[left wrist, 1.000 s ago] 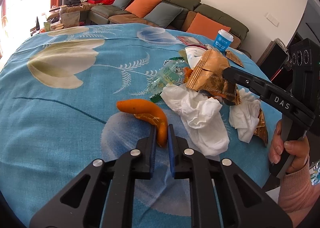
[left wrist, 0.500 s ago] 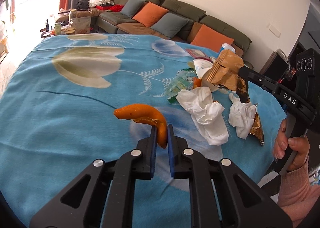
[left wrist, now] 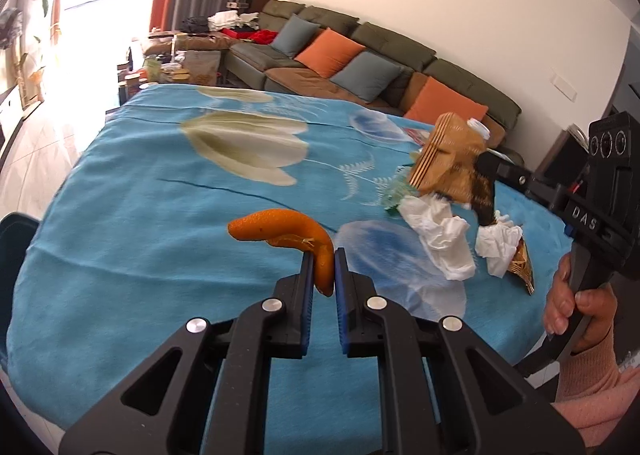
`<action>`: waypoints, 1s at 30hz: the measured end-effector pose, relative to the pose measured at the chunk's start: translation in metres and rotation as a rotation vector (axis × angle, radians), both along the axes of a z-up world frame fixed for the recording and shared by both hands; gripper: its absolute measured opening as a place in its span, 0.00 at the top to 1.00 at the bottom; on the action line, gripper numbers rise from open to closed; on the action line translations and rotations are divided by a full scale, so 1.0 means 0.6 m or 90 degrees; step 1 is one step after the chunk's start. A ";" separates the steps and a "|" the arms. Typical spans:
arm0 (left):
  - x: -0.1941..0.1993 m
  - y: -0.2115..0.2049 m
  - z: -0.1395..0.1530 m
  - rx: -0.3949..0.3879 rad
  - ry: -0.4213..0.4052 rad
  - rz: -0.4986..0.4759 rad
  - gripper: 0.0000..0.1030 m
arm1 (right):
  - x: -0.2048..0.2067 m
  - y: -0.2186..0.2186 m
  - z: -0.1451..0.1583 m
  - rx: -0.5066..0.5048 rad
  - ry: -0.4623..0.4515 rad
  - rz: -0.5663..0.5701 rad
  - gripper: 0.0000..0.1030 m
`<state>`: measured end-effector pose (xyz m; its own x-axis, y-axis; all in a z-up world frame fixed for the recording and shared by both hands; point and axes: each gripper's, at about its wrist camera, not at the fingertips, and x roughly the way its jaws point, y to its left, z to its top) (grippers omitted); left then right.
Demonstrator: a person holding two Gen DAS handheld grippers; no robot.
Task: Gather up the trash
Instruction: 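Carry the orange peel and gold wrapper over to the teal bin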
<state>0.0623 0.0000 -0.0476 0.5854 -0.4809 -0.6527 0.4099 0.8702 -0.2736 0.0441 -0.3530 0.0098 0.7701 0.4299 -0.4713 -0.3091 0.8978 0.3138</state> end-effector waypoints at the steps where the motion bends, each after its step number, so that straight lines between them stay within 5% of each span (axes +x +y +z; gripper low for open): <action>1: -0.001 0.006 0.001 -0.002 0.000 0.004 0.90 | 0.003 0.007 -0.001 0.001 0.003 0.007 0.88; 30: -0.032 0.201 0.005 -0.015 -0.007 0.159 0.90 | 0.078 0.239 -0.010 0.018 0.042 0.209 0.88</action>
